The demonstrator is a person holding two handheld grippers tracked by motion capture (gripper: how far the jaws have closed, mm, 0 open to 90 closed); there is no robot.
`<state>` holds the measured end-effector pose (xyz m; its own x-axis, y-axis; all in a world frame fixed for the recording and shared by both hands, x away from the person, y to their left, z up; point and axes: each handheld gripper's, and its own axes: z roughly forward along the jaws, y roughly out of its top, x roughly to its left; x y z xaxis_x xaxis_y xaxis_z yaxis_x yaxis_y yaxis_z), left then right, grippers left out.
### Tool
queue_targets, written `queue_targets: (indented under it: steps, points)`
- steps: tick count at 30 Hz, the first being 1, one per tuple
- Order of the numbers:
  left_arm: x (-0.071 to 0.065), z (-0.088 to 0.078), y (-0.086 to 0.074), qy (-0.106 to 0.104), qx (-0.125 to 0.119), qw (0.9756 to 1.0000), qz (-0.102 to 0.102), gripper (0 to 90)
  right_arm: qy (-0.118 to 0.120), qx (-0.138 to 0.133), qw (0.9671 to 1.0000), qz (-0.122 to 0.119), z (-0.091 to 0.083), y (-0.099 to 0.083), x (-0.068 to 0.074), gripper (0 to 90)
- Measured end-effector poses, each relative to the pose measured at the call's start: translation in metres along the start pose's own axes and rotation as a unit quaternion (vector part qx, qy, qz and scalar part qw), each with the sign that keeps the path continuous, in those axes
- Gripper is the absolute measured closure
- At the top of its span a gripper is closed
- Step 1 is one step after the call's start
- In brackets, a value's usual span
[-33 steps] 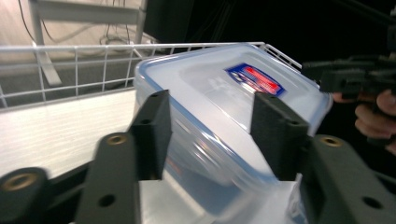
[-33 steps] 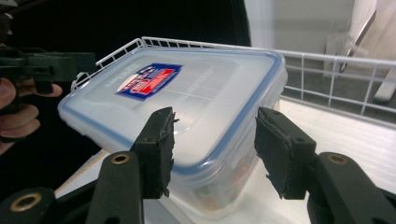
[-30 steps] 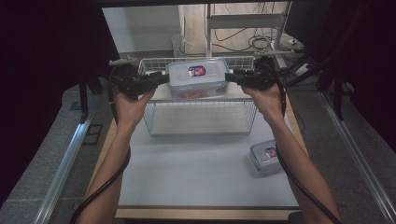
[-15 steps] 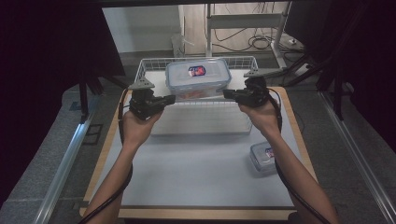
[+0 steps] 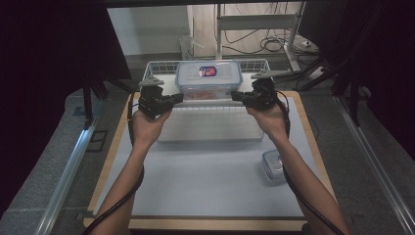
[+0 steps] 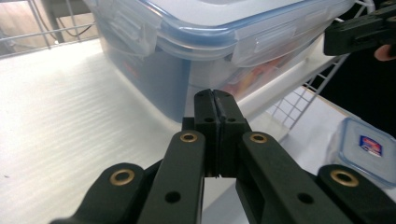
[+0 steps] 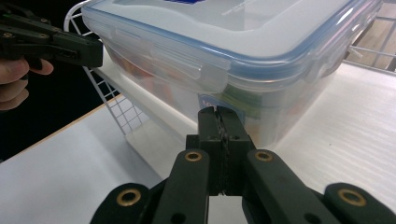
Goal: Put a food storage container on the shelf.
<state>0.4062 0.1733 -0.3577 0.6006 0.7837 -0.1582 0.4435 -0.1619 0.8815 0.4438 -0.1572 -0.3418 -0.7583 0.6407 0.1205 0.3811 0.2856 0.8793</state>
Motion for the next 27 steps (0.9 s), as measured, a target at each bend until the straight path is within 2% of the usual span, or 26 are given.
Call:
queue_targets:
  steps: [3,8,10,14,17,20,24,27]
  points:
    - [0.002,0.003,0.001,0.001,-0.001,1.0000,-0.005,89.5,0.000,0.001,1.0000,0.004,0.002,0.000,-0.002,89.0]
    - [-0.002,0.001,-0.002,-0.004,-0.006,1.0000,-0.002,86.7,0.007,0.001,1.0000,0.005,0.002,-0.002,0.000,87.0]
    - [-0.005,-0.002,-0.003,-0.004,-0.005,0.9999,0.009,83.7,0.010,-0.001,1.0000,0.001,0.000,-0.003,0.003,84.6]
    - [-0.016,-0.008,-0.009,0.001,0.002,0.9996,0.029,72.4,0.020,-0.003,0.9998,0.003,-0.006,-0.007,0.008,77.2]
    - [-0.023,-0.014,-0.014,0.001,0.006,0.9991,0.041,64.3,0.022,-0.004,0.9997,-0.005,-0.012,-0.011,0.013,71.1]
    - [-0.030,-0.019,-0.023,-0.002,0.006,0.9989,0.046,57.3,0.027,-0.003,0.9996,-0.011,-0.016,-0.018,0.018,65.2]
    - [-0.039,-0.024,-0.040,-0.014,0.007,0.9991,0.038,49.7,0.023,0.002,0.9995,-0.019,-0.022,-0.032,0.026,57.1]
    - [-0.046,-0.025,-0.055,-0.013,0.013,0.9987,0.048,43.6,0.019,0.005,0.9996,-0.019,-0.026,-0.045,0.030,50.6]
